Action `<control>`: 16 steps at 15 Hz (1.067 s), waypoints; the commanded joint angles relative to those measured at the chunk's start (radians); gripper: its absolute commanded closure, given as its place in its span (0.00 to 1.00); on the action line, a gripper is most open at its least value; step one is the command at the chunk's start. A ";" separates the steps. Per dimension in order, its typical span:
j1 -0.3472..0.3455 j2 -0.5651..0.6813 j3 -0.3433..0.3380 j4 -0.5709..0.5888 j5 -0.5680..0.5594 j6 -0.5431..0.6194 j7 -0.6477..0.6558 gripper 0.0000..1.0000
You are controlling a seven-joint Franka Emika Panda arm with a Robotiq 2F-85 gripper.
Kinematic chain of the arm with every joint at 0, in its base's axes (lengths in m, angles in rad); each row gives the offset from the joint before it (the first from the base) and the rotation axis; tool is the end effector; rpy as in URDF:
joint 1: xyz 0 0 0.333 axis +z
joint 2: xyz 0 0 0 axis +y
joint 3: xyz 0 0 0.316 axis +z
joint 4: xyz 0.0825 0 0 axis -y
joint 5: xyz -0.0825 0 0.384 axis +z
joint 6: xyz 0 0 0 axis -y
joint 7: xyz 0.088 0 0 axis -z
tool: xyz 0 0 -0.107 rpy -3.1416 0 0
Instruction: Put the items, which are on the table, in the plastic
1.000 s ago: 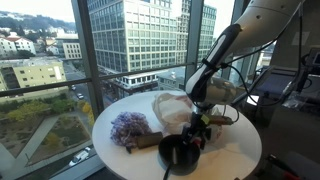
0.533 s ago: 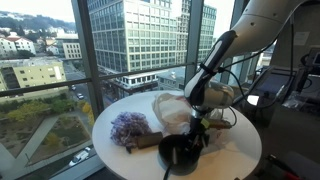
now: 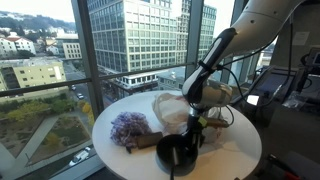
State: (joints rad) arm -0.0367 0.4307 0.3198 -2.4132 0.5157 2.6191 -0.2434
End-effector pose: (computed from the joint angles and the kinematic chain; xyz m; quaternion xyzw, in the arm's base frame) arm 0.4426 0.1321 0.1272 -0.9792 -0.0165 0.1152 0.1663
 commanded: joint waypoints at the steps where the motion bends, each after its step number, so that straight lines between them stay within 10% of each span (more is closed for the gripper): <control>1: -0.018 -0.030 0.033 0.001 0.051 -0.036 -0.018 0.90; 16: 0.006 -0.226 -0.026 -0.007 0.249 -0.237 -0.071 0.90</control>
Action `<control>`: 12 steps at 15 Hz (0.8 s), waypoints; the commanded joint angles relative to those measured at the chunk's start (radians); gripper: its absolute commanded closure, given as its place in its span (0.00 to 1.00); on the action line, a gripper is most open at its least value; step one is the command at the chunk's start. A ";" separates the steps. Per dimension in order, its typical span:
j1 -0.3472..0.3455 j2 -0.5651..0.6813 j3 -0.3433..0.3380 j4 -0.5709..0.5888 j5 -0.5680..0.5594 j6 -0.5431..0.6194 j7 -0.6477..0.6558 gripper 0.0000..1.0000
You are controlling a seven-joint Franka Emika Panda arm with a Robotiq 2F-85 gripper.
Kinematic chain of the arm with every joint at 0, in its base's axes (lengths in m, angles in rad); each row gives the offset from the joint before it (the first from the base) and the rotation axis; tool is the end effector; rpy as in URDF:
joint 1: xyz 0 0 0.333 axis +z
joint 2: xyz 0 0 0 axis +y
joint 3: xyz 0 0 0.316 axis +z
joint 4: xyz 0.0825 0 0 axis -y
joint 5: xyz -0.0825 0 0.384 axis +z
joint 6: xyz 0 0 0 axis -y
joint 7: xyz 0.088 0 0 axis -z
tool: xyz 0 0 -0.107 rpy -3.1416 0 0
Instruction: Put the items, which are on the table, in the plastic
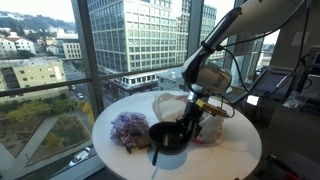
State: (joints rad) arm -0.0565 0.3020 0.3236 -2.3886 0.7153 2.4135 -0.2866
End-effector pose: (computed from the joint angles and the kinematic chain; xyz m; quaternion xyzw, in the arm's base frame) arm 0.4536 0.1360 0.1821 -0.9606 0.0282 0.1321 0.2428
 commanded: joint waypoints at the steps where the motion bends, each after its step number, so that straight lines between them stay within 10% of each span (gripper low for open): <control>1: 0.029 -0.117 -0.042 -0.033 0.053 -0.033 -0.027 0.90; 12: 0.009 -0.134 -0.216 0.063 0.098 -0.076 -0.005 0.90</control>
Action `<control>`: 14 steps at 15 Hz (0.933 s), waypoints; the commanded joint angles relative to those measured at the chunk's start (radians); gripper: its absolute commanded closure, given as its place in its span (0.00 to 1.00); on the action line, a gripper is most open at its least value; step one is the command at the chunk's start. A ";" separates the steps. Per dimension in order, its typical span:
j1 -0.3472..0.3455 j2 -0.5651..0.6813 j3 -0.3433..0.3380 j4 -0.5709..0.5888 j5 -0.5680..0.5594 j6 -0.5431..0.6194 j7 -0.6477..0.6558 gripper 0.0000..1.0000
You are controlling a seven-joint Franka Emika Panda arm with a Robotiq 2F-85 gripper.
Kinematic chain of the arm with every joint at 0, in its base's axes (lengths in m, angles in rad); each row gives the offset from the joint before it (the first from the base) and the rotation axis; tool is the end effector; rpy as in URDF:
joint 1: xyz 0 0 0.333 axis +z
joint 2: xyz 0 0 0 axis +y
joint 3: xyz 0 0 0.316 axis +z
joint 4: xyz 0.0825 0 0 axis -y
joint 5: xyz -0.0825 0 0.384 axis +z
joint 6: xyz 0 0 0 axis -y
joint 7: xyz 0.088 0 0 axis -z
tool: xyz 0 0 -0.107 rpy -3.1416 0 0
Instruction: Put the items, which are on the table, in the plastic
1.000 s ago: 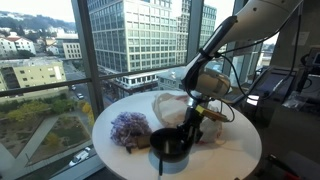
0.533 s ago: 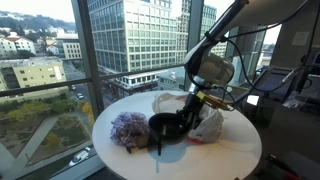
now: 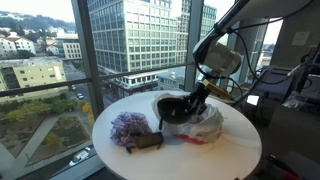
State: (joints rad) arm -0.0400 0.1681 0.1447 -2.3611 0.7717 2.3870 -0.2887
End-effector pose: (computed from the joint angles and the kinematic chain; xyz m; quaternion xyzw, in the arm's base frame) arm 0.4932 0.0593 0.2481 -0.9602 0.1061 0.0451 0.2543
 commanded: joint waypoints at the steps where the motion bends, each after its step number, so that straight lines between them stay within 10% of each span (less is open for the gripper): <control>1: -0.010 0.009 -0.049 0.046 0.048 -0.058 -0.003 0.90; 14: -0.053 0.235 -0.123 0.241 0.058 -0.062 0.102 0.90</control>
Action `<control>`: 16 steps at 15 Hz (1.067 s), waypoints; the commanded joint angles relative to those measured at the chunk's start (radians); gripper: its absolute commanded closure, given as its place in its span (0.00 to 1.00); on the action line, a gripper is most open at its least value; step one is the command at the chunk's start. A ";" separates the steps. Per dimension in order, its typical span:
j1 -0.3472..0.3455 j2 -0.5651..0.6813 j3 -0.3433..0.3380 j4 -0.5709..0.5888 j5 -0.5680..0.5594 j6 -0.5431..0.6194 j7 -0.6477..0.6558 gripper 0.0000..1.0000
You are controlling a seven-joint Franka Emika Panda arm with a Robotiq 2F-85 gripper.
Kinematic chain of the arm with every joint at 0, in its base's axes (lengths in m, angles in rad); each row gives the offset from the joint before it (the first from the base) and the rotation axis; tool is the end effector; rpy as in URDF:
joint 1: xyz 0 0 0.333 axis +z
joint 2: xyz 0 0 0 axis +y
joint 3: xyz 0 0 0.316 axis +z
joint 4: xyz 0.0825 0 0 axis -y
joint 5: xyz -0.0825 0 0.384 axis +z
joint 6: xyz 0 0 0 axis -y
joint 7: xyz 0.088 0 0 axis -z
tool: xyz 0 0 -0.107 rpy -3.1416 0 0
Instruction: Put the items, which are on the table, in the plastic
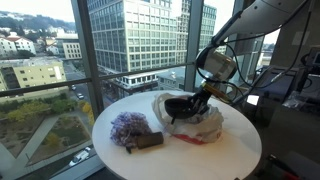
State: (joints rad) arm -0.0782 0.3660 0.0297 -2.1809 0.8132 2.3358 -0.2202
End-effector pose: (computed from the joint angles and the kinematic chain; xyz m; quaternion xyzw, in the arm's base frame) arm 0.5414 -0.0142 0.2067 -0.9343 0.2235 0.0624 0.2706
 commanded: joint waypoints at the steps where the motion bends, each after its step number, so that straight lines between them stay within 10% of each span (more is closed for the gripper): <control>1: -0.022 0.049 -0.011 0.074 0.019 -0.012 0.044 0.90; 13: 0.004 0.112 -0.061 0.097 -0.206 0.146 0.285 0.92; 14: 0.001 0.110 -0.056 0.095 -0.222 0.148 0.291 0.68; 16: -0.019 0.101 -0.033 0.096 -0.216 0.116 0.276 0.55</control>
State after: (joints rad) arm -0.0864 0.4758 -0.0214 -2.0988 0.6136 2.4673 0.0411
